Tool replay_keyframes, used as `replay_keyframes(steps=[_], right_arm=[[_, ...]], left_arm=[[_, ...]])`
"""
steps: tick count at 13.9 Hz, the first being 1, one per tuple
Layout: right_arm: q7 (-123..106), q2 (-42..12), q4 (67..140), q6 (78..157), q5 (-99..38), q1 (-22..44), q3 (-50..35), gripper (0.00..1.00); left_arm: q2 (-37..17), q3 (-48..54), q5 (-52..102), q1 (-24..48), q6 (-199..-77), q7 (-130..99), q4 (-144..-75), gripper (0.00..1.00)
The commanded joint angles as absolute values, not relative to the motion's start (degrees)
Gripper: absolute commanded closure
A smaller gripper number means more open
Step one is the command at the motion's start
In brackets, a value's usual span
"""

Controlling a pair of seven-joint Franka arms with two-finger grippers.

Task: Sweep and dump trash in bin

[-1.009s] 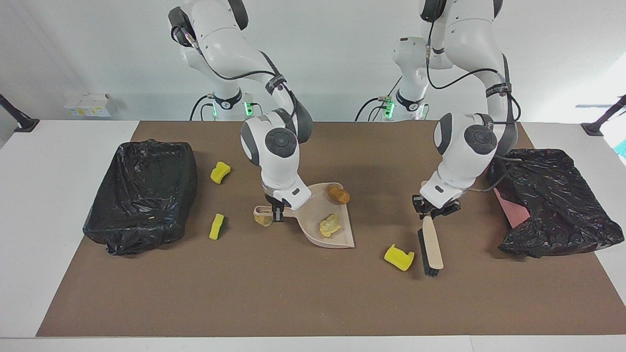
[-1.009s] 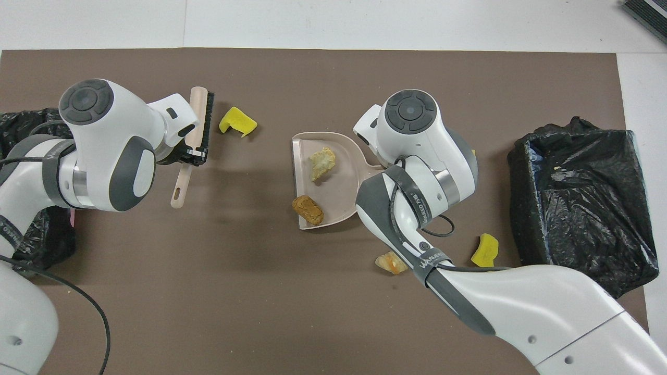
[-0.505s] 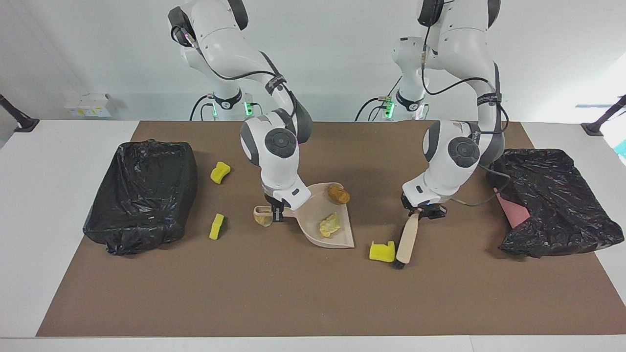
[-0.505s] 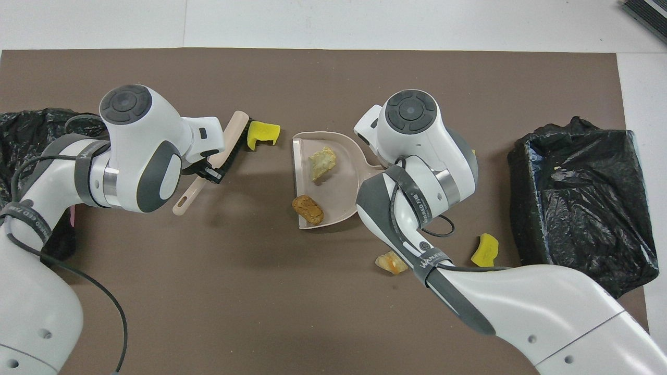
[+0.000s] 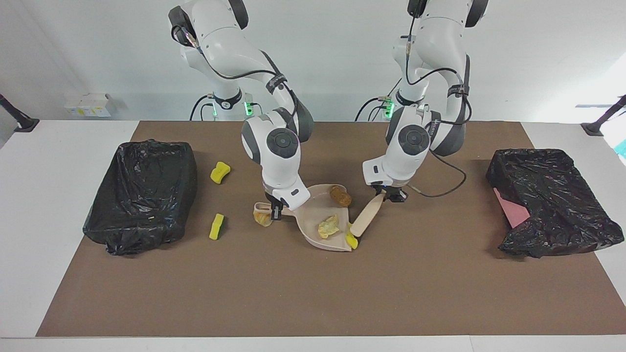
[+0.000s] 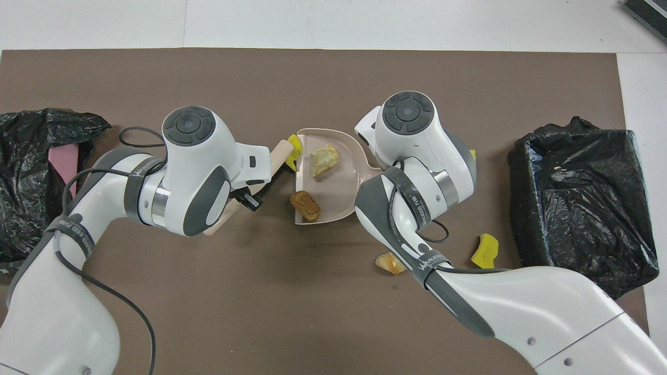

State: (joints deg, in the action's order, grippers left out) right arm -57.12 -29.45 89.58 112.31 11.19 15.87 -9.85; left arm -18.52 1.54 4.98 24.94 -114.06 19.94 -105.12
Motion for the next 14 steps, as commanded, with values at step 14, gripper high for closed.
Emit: replay_keyframes(steps=[14], right_arm=[[-52.1, -27.9, 89.7, 111.5, 13.0, 16.3, -10.3, 1.00]], left_arm=[[-6.8, 0.1, 12.0, 25.1, -111.5, -3.7, -106.9, 1.00]])
